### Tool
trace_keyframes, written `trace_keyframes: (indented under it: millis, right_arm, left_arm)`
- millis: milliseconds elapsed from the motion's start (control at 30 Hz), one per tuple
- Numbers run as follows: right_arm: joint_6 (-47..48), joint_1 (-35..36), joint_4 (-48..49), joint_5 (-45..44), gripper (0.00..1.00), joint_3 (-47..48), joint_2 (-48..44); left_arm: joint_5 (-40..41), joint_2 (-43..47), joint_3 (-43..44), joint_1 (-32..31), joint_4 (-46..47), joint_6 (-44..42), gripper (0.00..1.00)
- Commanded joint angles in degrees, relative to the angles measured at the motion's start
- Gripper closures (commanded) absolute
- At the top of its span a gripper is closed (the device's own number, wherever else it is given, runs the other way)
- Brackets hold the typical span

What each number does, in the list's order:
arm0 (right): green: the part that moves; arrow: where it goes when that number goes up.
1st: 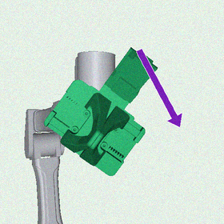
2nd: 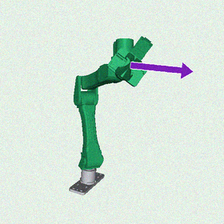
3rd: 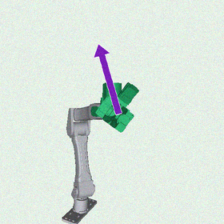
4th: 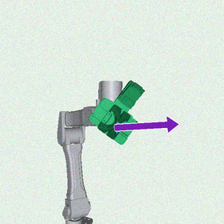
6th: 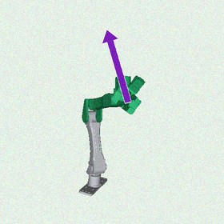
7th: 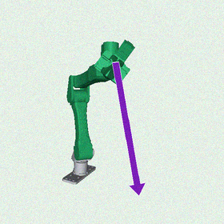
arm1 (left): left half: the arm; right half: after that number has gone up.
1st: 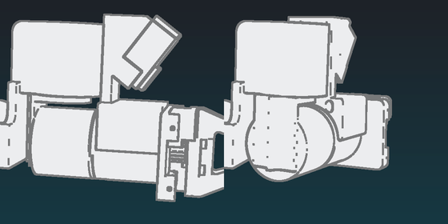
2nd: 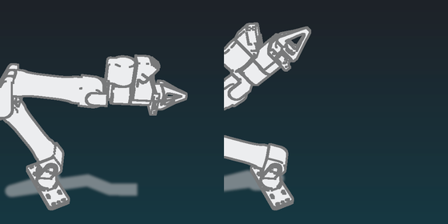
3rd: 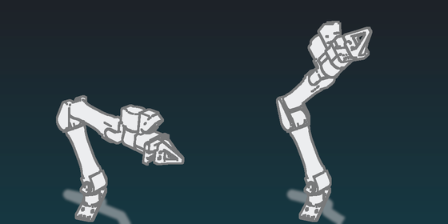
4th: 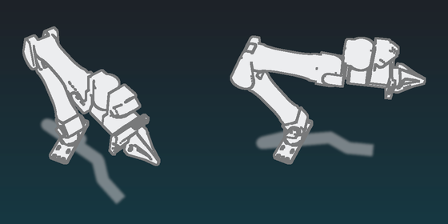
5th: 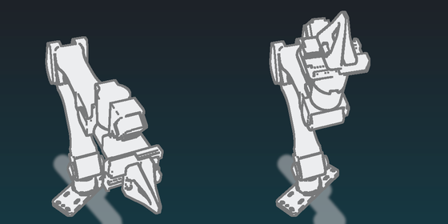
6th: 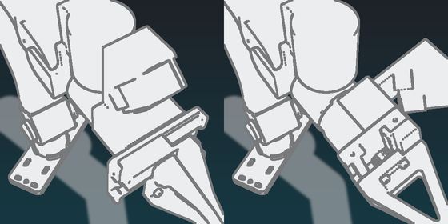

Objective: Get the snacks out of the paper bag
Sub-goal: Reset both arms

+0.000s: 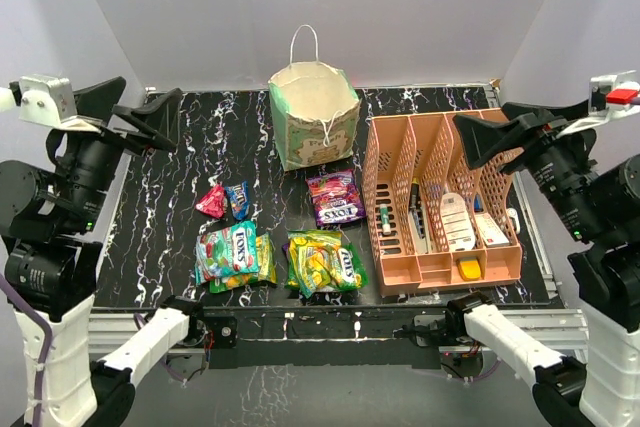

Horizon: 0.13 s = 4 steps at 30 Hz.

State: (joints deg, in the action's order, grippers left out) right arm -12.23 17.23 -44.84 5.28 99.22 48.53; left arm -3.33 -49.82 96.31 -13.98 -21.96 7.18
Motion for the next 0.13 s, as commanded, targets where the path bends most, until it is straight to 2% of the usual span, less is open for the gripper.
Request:
trace_keyframes:
  millis: [0, 100]
  right_arm:
    - [-1.02, -0.01, -0.95, -7.14, 0.02, -0.72, 3.43]
    - [-0.64, 0.04, -1.10, -8.21, 0.02, -0.66, 4.54]
  left_arm:
    - [3.58, -0.40, -2.41, 0.25, 2.55, -1.74, 0.02]
    - [3.11, -0.91, -2.54, 0.18, 2.69, -1.22, 0.02]
